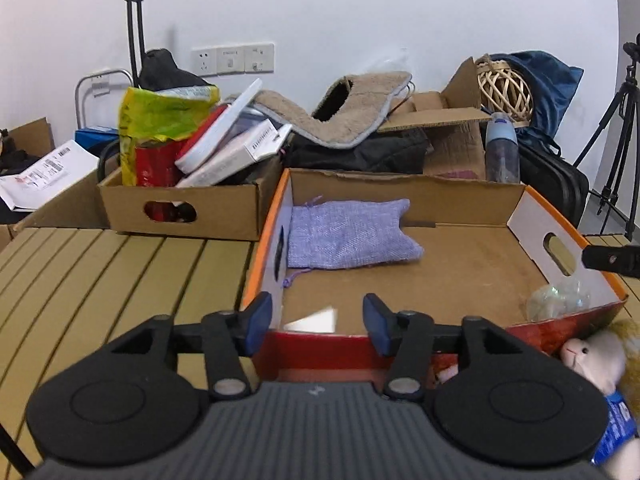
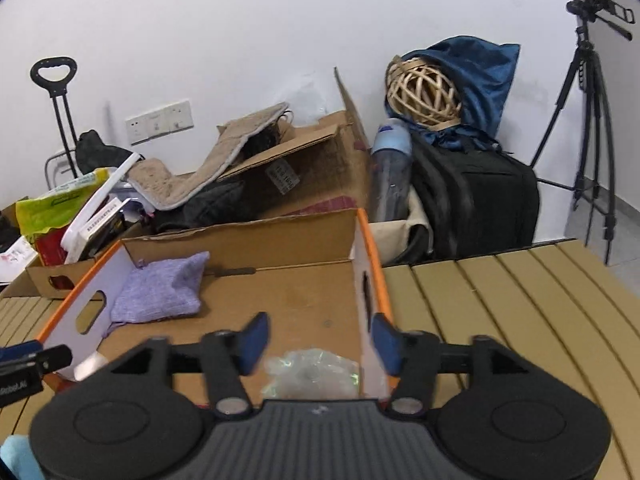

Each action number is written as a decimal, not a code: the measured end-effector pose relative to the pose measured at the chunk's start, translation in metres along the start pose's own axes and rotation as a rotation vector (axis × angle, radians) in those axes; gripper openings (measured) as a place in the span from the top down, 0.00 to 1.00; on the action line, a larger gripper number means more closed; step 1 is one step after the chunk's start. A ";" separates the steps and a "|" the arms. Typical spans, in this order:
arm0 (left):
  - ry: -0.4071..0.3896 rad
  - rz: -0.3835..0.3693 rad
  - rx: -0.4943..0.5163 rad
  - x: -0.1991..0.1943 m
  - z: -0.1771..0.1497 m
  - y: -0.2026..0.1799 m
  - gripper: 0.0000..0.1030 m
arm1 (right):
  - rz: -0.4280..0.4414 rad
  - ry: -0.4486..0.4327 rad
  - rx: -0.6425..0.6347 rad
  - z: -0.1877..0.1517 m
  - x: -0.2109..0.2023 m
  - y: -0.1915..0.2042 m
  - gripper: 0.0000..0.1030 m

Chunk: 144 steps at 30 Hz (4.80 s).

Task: Organize soft objects
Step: 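Lower the iridescent bag into the red box and open the right tool, then pull the right tool back and reach toward the white-and-yellow plush, then grasp the white-and-yellow plush toy with the right tool, then place the white-and-yellow plush into the red box and open the right tool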

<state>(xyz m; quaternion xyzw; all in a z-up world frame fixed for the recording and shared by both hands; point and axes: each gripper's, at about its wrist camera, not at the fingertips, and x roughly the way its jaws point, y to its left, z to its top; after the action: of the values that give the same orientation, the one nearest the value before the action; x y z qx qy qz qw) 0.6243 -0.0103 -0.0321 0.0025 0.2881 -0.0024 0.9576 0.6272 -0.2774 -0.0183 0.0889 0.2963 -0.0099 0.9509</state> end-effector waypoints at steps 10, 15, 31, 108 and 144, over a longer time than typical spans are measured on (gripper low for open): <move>-0.176 -0.031 -0.062 -0.122 0.000 0.011 0.29 | 0.115 -0.173 0.124 -0.006 -0.120 -0.013 0.32; -0.245 -0.029 -0.053 -0.211 -0.041 0.016 0.25 | 0.151 -0.232 0.108 -0.050 -0.204 -0.007 0.31; -0.322 -0.030 0.013 -0.435 -0.201 0.013 0.12 | 0.220 -0.297 -0.157 -0.222 -0.431 0.040 0.14; 0.102 -0.325 -0.016 -0.169 -0.145 -0.006 0.37 | 0.258 0.120 -0.006 -0.184 -0.203 0.045 0.54; 0.164 -0.489 -0.089 0.086 0.096 -0.091 0.57 | 0.220 0.092 0.051 0.050 0.021 -0.016 0.63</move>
<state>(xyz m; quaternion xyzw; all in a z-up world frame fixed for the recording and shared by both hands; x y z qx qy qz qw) 0.7489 -0.1020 0.0001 -0.1090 0.3565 -0.2212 0.9012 0.6717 -0.3016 0.0075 0.1455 0.3278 0.0910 0.9290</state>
